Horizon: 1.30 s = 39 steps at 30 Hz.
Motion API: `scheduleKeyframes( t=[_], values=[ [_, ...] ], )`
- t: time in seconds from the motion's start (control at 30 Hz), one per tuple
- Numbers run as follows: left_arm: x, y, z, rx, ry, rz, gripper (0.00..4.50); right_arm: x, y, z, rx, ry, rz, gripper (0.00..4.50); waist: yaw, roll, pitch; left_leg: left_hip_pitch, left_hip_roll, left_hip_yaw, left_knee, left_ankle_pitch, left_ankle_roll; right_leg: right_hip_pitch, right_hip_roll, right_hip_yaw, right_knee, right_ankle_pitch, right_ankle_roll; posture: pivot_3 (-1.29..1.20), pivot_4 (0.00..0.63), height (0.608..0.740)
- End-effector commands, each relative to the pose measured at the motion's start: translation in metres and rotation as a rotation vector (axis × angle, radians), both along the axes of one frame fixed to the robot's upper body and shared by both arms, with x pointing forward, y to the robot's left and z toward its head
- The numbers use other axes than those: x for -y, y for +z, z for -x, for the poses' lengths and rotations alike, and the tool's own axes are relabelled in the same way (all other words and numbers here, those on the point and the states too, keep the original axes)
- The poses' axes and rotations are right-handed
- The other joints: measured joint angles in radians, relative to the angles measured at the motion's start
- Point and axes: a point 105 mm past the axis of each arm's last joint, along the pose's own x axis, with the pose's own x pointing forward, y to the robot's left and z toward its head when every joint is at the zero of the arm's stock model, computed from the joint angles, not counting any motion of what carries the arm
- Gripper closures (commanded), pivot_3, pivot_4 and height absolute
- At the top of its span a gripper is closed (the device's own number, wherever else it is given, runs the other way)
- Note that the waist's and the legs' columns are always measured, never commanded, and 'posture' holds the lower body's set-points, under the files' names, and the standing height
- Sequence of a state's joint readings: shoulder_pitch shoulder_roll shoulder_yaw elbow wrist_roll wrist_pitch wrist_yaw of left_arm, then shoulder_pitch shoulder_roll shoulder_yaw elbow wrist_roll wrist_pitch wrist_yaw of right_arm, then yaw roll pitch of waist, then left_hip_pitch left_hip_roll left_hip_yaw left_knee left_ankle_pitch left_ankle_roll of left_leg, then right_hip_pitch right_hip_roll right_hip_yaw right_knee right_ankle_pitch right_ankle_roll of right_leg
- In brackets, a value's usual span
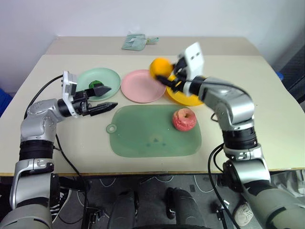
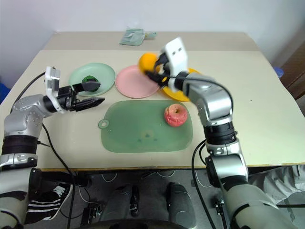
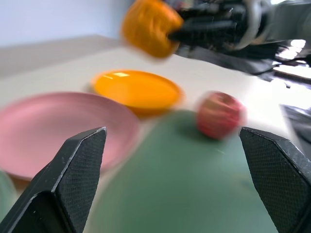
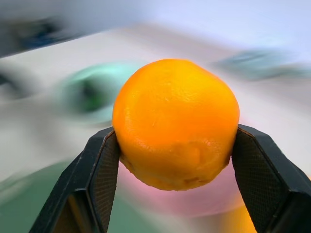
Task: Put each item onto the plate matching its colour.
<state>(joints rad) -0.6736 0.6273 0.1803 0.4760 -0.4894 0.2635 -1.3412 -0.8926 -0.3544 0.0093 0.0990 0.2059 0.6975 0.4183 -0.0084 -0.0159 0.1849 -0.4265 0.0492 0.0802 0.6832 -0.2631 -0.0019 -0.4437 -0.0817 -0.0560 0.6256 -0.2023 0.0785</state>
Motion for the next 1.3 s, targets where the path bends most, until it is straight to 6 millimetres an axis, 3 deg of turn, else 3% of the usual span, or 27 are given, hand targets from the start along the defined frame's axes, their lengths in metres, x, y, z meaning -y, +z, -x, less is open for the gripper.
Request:
scheduleKeyframes(
  t=[0.03, 0.17, 0.27, 0.3, 0.37, 0.53, 0.67, 0.77, 0.83, 0.93, 1.07, 1.3],
  values=[
    [0.005, 0.003, -0.004, 0.041, 0.019, -0.007, 0.00, 0.031, -0.007, -0.012, 0.041, -0.139, 0.095, 1.73, -0.005, 0.000, 0.000, 0.000, 0.000, 0.000, 0.000, 0.000, 0.000, 0.000, 0.000, 0.000, 0.000, 0.000, 0.000, 0.00, 0.150, 0.740],
    [0.013, 0.001, 0.001, 0.031, -0.030, 0.002, 0.00, 0.044, -0.040, -0.017, -0.033, -0.148, 0.109, 1.73, -0.018, 0.000, 0.000, 0.000, 0.001, 0.001, -0.002, 0.000, 0.000, -0.002, 0.001, 0.000, 0.000, 0.000, 0.000, 0.00, 0.150, 0.740],
    [0.013, 0.000, 0.001, 0.030, -0.034, -0.012, 0.00, 0.048, -0.053, -0.017, -0.069, -0.147, 0.097, 1.73, -0.020, 0.001, 0.000, 0.001, 0.001, 0.001, -0.002, 0.000, 0.000, -0.002, 0.002, 0.001, 0.002, 0.000, 0.000, 0.00, 0.150, 0.740],
    [0.013, 0.000, 0.001, 0.028, -0.036, -0.011, 0.00, 0.048, -0.054, -0.017, -0.067, -0.145, 0.094, 0.72, -0.020, 0.001, 0.000, 0.000, 0.001, 0.001, -0.002, 0.000, 0.000, -0.002, 0.002, 0.001, 0.002, 0.000, 0.000, 0.00, 0.150, 0.740],
    [0.012, 0.001, 0.002, 0.025, -0.039, -0.010, 0.00, 0.047, -0.046, -0.015, -0.036, -0.150, 0.091, 0.03, -0.019, 0.001, 0.000, 0.000, 0.001, 0.001, -0.001, 0.000, 0.000, -0.002, 0.001, 0.001, 0.002, 0.000, 0.000, 0.00, 0.150, 0.740],
    [0.012, 0.001, 0.005, 0.016, -0.056, -0.008, 0.00, 0.052, -0.024, -0.012, 0.030, -0.145, 0.051, 0.03, -0.011, 0.001, 0.000, 0.000, 0.001, 0.000, -0.001, 0.000, 0.000, -0.002, 0.001, 0.001, 0.002, 0.000, 0.000, 0.00, 0.150, 0.740],
    [0.012, 0.004, 0.008, 0.015, -0.076, 0.006, 0.00, 0.032, -0.005, 0.025, 0.027, 0.118, 0.020, 0.03, -0.004, 0.001, 0.001, 0.000, 0.001, 0.000, -0.001, 0.000, 0.000, -0.002, 0.001, 0.001, 0.002, 0.000, 0.000, 0.00, 0.150, 0.740],
    [0.011, 0.005, 0.015, -0.028, -0.127, 0.018, 0.00, 0.011, -0.005, 0.075, -0.035, 0.386, 0.107, 0.03, 0.000, 0.001, 0.001, -0.001, 0.001, -0.001, -0.001, 0.000, 0.000, -0.001, 0.001, 0.000, 0.001, -0.001, 0.001, 0.00, 0.150, 0.740],
    [0.012, 0.005, 0.022, -0.047, -0.179, 0.012, 0.00, 0.015, -0.006, 0.081, -0.066, 0.384, 0.148, 0.03, -0.004, 0.001, 0.001, 0.000, 0.001, -0.001, -0.001, 0.000, 0.000, -0.001, 0.000, 0.000, 0.000, -0.001, 0.001, 0.00, 0.150, 0.740],
    [0.008, 0.003, 0.031, -0.048, -0.233, -0.030, 0.00, 0.029, -0.026, 0.078, -0.130, 0.322, 0.237, 0.03, -0.007, 0.001, 0.001, 0.001, 0.001, 0.000, 0.000, 0.000, 0.000, 0.000, 0.001, 0.000, 0.000, -0.003, -0.003, 0.00, 0.150, 0.740],
    [0.006, -0.002, 0.028, 0.037, -0.208, -0.066, 0.00, 0.027, -0.051, 0.082, -0.181, 0.340, 0.247, 0.03, -0.003, 0.001, 0.000, 0.001, 0.001, 0.000, 0.000, 0.000, 0.000, -0.001, 0.001, 0.000, 0.000, -0.005, -0.006, 0.00, 0.150, 0.740],
    [0.010, -0.008, 0.031, 0.007, -0.254, -0.084, 0.00, 0.035, -0.088, 0.083, -0.252, 0.312, 0.320, 0.03, -0.002, 0.001, 0.000, 0.000, 0.001, 0.000, 0.000, 0.000, 0.000, -0.001, 0.000, 0.000, 0.000, -0.005, -0.005, 0.00, 0.150, 0.740]
  ],
)
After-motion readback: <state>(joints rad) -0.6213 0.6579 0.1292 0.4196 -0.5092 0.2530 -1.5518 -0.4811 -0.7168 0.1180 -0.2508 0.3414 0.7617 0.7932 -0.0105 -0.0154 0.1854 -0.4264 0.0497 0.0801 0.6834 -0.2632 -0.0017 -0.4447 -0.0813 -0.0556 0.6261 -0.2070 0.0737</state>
